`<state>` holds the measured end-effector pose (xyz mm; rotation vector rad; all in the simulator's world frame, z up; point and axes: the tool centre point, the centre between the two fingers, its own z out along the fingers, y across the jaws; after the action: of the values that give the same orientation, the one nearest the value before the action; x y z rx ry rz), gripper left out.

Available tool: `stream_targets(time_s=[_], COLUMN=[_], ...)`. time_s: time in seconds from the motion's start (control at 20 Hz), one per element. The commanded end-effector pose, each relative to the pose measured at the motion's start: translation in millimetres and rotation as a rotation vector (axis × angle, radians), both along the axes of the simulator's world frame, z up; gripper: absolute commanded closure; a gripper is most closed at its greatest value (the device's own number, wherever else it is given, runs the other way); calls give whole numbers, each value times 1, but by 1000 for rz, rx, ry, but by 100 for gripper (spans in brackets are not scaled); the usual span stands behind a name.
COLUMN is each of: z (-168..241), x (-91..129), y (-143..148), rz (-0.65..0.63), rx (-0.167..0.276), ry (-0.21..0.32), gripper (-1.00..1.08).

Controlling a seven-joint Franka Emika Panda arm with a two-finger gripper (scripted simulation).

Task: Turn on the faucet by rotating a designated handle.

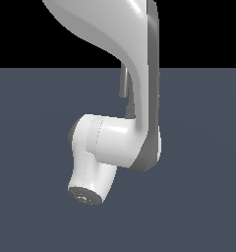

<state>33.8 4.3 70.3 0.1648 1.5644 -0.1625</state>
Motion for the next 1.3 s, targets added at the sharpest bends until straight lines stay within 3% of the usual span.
stream_targets(time_s=[0.0, 0.7, 0.75, 1.25], z=[0, 40, 31, 71], x=[0, 3, 2, 0], y=[0, 13, 9, -2], rz=[0, 0, -5, -1], rx=[1, 1, 0, 0], ry=[0, 0, 11, 3], gripper=[108, 108, 108, 108])
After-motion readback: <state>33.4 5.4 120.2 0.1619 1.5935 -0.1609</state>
